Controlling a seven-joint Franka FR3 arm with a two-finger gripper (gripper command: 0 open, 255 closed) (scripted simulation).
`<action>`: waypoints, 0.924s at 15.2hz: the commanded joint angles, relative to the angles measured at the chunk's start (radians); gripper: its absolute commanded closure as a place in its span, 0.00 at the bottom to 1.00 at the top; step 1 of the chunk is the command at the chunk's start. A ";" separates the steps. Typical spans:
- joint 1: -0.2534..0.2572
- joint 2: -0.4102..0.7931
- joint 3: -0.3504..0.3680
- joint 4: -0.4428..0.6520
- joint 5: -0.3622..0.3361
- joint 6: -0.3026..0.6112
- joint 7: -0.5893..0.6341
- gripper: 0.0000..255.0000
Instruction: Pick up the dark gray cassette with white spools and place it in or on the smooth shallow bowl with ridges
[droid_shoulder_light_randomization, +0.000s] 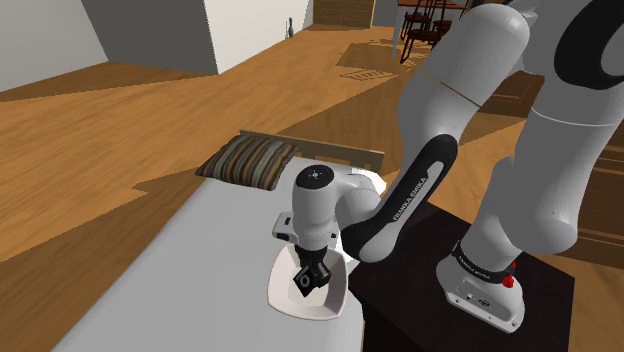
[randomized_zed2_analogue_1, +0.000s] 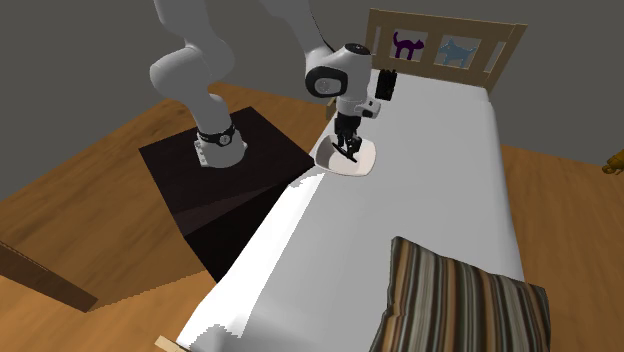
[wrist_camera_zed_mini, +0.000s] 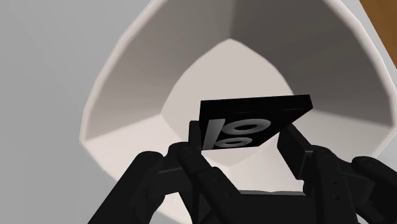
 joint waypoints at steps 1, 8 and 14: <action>0.000 0.000 0.000 0.000 0.000 0.000 0.000 0.00; -0.015 -0.079 0.028 0.000 0.079 -0.070 -0.057 0.00; -0.013 -0.146 0.034 0.006 0.138 -0.136 -0.099 0.00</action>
